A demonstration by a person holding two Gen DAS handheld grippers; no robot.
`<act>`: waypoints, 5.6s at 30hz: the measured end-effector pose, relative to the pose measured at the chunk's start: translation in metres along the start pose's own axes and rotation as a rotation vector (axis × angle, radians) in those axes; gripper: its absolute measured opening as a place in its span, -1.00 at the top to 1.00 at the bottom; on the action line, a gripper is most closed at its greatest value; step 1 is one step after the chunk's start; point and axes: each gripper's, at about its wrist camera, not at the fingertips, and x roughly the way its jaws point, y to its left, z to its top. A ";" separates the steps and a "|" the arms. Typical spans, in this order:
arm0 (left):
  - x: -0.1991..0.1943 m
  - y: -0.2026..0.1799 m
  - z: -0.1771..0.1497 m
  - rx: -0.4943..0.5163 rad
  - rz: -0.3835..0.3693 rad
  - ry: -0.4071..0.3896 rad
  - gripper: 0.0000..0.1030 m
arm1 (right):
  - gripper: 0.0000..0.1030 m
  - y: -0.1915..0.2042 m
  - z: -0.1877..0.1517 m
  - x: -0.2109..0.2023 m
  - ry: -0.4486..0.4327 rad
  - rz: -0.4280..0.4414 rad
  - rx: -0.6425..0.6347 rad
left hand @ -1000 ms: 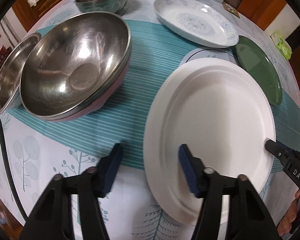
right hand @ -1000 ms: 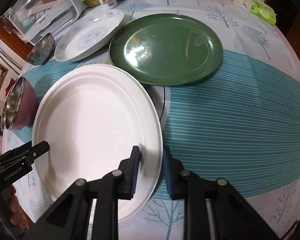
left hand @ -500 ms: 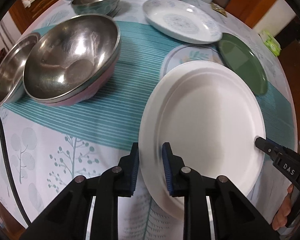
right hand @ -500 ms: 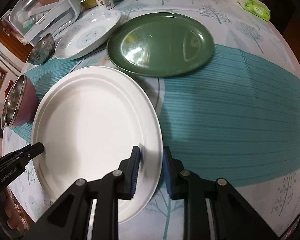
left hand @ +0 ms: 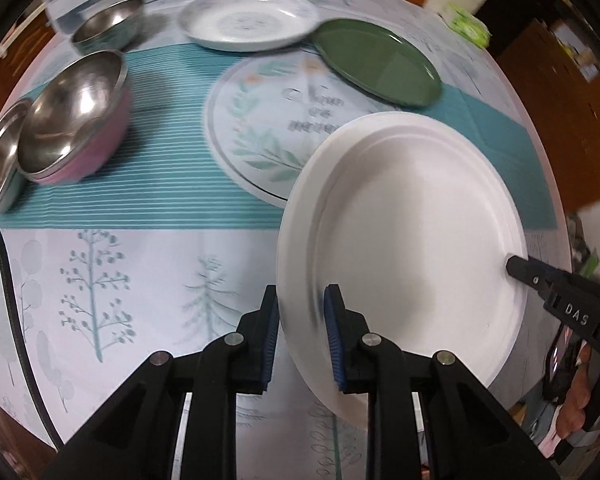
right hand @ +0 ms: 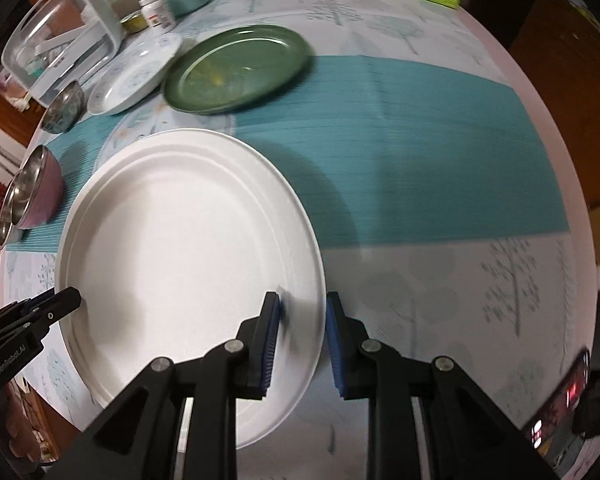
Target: Organize plates and bowls
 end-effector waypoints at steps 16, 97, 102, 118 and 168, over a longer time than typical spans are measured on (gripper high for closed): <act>0.019 -0.056 -0.023 0.116 -0.015 0.078 0.58 | 0.55 -0.054 -0.032 0.003 0.027 -0.036 0.087; -0.103 -0.051 -0.007 0.021 0.127 -0.258 -0.35 | 0.34 0.018 0.013 -0.100 -0.233 0.052 -0.182; -0.124 -0.058 0.003 0.020 0.155 -0.305 -0.41 | 0.34 0.017 0.029 -0.119 -0.282 0.069 -0.211; -0.163 -0.055 0.073 0.025 0.217 -0.422 -0.60 | 0.18 0.003 0.093 -0.170 -0.430 0.029 -0.206; 0.087 -0.007 0.235 -0.152 -0.072 0.025 0.04 | 0.49 -0.014 0.265 0.106 0.106 0.152 0.035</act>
